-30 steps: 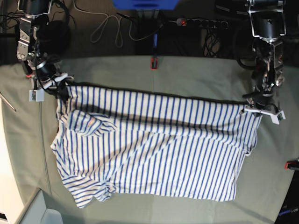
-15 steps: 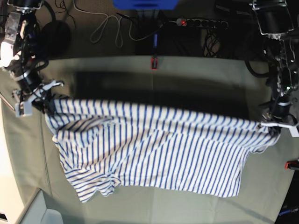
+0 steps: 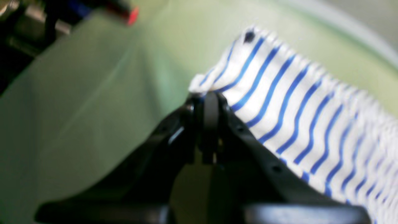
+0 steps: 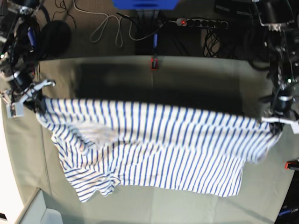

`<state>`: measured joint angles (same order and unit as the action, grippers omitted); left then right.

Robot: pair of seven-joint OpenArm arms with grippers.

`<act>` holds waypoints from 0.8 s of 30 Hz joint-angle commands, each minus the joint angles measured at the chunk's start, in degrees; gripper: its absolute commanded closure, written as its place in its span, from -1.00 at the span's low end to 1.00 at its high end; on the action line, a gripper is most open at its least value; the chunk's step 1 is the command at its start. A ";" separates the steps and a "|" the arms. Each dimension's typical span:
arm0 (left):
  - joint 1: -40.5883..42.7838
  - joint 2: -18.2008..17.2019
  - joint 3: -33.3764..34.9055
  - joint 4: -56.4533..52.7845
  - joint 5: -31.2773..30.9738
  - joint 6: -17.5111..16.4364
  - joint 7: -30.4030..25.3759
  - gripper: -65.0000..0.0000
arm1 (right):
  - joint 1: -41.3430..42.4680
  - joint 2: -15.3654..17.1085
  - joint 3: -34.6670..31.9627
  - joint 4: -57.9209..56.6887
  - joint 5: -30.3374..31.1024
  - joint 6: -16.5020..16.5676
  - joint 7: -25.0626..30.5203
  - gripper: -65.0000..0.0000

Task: Layout the t-shirt on the table in an organized manner, then fold the t-shirt properly
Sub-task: 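Lift the shirt edge with both grippers and shake it flat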

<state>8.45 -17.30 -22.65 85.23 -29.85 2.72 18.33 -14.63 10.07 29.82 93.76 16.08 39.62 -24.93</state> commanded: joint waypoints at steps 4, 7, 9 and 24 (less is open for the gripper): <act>3.64 0.29 -3.50 1.05 0.09 0.14 -2.28 0.99 | -5.10 -1.49 0.20 0.71 0.58 0.38 5.89 1.00; 6.45 1.96 -5.87 0.97 0.18 0.14 -2.28 0.99 | -7.83 -1.93 -0.94 -0.44 0.58 0.38 8.53 1.00; 7.95 2.66 -6.49 0.97 0.53 0.14 -2.28 0.99 | -8.71 -2.02 -1.21 -2.72 0.58 0.38 9.94 1.00; 12.17 2.93 -6.49 -8.26 0.09 0.14 -2.55 0.99 | -11.78 -1.93 -1.30 -17.32 0.58 0.38 21.98 1.00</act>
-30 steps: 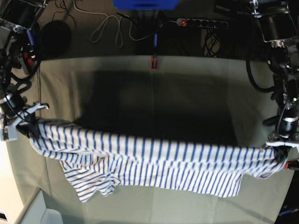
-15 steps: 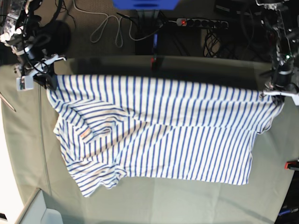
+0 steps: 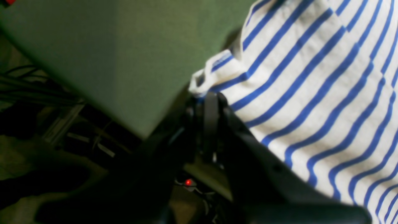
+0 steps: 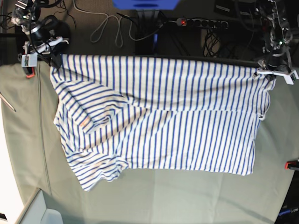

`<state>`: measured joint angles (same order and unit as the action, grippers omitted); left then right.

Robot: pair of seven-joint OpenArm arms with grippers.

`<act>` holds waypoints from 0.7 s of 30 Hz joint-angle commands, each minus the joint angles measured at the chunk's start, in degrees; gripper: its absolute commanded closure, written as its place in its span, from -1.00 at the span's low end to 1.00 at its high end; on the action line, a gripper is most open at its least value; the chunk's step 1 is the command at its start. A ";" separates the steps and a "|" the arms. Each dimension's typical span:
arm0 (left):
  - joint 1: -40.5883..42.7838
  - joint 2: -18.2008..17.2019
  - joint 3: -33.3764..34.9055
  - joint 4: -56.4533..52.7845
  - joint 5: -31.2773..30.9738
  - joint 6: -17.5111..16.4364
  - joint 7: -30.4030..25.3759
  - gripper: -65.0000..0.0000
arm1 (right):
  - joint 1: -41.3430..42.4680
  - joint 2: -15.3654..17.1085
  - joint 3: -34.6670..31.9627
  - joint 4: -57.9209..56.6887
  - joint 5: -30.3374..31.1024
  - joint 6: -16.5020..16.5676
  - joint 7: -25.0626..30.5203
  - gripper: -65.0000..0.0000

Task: Layout the t-shirt on the table in an organized manner, then fold the t-shirt properly
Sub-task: 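Lift the shirt edge with both grippers and shake it flat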

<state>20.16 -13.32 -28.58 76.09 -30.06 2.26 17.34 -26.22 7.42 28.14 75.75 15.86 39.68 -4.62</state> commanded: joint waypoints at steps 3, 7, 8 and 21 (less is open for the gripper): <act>0.36 -1.05 -0.30 0.78 0.31 0.59 -1.56 0.98 | -0.20 0.80 0.39 0.69 0.71 0.32 1.33 0.90; 0.10 -1.05 -0.21 0.96 0.31 -4.42 -1.30 0.96 | -0.29 0.89 0.83 0.78 0.71 0.32 1.59 0.57; 0.10 -1.05 -0.21 0.96 0.31 -5.47 -1.30 0.91 | -0.29 0.89 0.83 0.87 0.71 0.32 1.59 0.49; -0.60 -2.63 -4.43 6.59 0.22 -6.97 -1.65 -0.34 | 0.68 -3.24 8.04 1.31 0.80 0.32 1.77 0.06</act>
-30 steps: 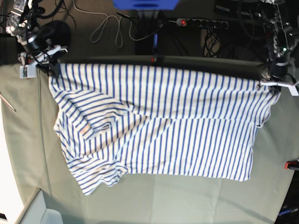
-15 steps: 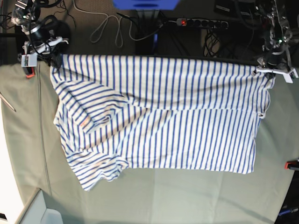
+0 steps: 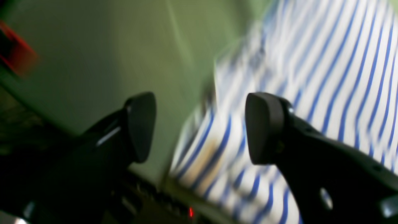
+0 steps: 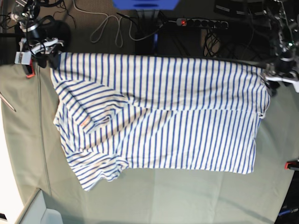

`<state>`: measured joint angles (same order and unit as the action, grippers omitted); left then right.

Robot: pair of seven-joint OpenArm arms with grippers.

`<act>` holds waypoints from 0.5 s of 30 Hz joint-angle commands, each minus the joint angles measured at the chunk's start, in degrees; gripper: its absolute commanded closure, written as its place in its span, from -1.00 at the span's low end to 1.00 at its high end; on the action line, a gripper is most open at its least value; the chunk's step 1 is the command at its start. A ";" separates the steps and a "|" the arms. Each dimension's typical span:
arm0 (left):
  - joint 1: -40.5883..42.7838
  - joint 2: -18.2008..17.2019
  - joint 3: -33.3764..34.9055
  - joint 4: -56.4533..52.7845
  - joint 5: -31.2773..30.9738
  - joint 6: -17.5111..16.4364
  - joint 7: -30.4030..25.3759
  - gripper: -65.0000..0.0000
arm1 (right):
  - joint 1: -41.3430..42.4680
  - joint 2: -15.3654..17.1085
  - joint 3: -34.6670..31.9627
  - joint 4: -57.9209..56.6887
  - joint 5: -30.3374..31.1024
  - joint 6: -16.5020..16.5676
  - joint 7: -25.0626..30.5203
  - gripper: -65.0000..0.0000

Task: Layout the t-shirt on the table in an organized manner, then fold the t-shirt properly
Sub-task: 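Lift the shirt edge with both grippers and shake it flat, then release the shirt edge and move both grippers toward the shirt's middle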

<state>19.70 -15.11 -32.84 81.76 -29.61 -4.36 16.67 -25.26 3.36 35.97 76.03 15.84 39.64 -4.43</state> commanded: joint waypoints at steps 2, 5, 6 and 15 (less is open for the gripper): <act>-2.25 -0.84 -1.40 2.77 -0.24 -0.34 -0.62 -0.34 | 0.68 -0.23 2.85 2.87 0.82 0.36 1.57 0.06; -5.07 -1.37 -2.11 3.56 0.02 -0.34 -0.62 -0.34 | 0.86 -1.38 4.08 5.86 0.82 0.36 1.48 0.06; -6.12 -1.55 -2.11 3.56 0.20 -0.34 -0.62 -0.34 | 0.95 -1.46 4.25 6.74 0.82 0.36 1.31 0.06; -11.66 -2.78 -2.11 3.04 -0.15 -0.34 -0.62 -0.34 | 10.88 0.12 4.08 9.20 -1.46 0.36 -1.16 0.06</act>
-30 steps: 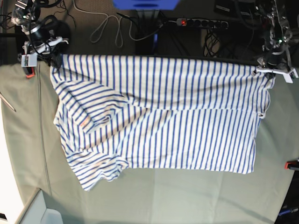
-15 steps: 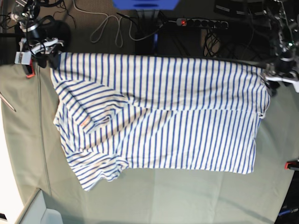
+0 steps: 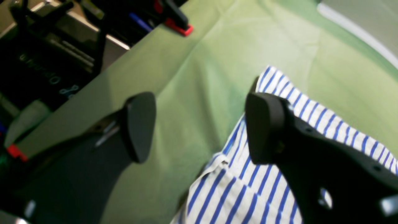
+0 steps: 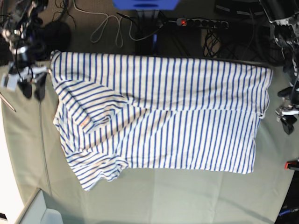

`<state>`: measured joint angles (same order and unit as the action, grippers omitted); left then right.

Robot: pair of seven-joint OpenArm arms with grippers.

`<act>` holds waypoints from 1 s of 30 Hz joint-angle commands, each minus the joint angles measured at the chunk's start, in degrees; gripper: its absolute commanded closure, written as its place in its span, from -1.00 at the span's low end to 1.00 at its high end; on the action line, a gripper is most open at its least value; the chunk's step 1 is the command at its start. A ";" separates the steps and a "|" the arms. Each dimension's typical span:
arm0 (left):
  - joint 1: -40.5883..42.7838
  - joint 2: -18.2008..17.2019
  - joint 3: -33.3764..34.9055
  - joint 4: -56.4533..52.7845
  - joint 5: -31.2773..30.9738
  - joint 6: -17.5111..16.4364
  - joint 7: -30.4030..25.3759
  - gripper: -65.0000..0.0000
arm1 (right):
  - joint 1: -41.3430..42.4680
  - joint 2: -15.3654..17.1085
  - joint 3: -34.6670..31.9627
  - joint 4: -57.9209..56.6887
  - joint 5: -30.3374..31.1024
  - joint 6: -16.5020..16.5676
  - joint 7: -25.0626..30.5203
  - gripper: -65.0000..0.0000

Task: Layout the t-shirt on the table in an organized manner, then fold the t-shirt properly
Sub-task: 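Release the shirt edge and move both grippers toward the shirt's middle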

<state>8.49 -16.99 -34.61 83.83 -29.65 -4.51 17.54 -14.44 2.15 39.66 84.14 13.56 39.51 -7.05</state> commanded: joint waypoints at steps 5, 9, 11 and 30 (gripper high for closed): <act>-0.45 0.69 -0.33 0.78 0.33 -0.19 -1.50 -0.34 | 15.71 2.90 -2.87 -3.57 -12.99 0.49 -6.18 0.06; -0.54 0.77 -0.07 0.87 0.15 -0.19 -1.50 -0.34 | 31.18 4.13 -4.01 -20.09 -22.92 0.49 -6.27 0.06; -0.54 0.77 -0.16 0.96 0.07 -0.19 -1.50 -0.34 | 36.37 5.10 -3.92 -28.09 -26.44 0.49 -6.01 0.06; -26.03 0.07 12.68 -30.60 0.51 -0.19 -1.94 -0.35 | 44.19 10.37 -4.01 -57.98 -31.36 -0.08 11.84 0.06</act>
<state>-16.60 -16.08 -21.67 52.18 -29.17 -4.71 16.45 28.21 11.90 35.75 25.43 -18.70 39.20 3.20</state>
